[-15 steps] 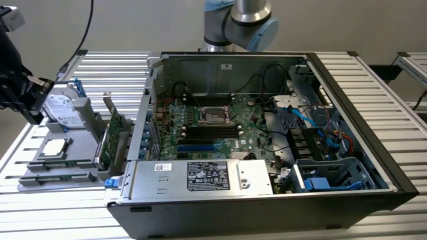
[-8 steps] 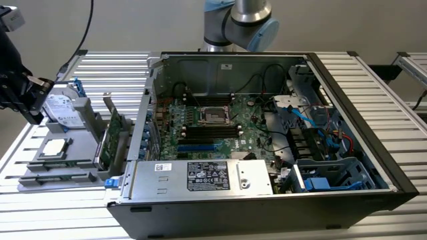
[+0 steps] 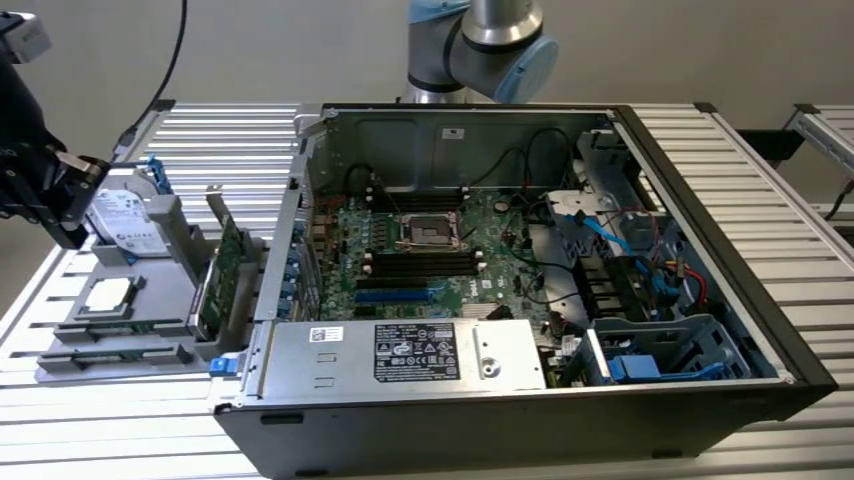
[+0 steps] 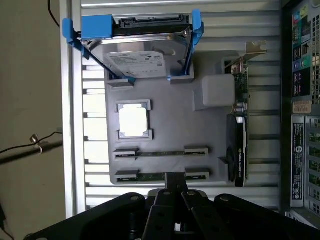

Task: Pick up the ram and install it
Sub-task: 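Pick up the ram and move it above insertion slot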

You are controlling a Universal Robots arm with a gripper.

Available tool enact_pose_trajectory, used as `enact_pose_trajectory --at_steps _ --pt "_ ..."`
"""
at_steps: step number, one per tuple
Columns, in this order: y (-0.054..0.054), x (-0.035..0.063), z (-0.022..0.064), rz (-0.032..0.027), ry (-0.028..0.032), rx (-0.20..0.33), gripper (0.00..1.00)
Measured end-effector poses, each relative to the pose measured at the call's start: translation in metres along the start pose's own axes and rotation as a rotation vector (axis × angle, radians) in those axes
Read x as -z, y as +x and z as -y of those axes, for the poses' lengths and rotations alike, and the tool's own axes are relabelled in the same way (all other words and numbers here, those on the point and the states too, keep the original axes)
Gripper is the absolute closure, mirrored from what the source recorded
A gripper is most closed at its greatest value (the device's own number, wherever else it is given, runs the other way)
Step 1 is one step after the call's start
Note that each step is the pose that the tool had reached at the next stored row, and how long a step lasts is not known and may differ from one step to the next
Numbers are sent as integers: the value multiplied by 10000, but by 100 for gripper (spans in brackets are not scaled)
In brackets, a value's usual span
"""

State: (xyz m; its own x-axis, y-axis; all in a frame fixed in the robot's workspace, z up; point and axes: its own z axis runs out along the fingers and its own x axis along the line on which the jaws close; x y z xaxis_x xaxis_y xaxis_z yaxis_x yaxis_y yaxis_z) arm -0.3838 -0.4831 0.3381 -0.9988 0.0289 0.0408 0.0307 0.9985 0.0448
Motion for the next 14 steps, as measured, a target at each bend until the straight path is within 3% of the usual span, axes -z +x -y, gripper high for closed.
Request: enact_pose_trajectory --at_steps 2,14 --pt "1 -2 1 -8 6 151 89" --pt "0 -18 2 -104 94 2320 89"
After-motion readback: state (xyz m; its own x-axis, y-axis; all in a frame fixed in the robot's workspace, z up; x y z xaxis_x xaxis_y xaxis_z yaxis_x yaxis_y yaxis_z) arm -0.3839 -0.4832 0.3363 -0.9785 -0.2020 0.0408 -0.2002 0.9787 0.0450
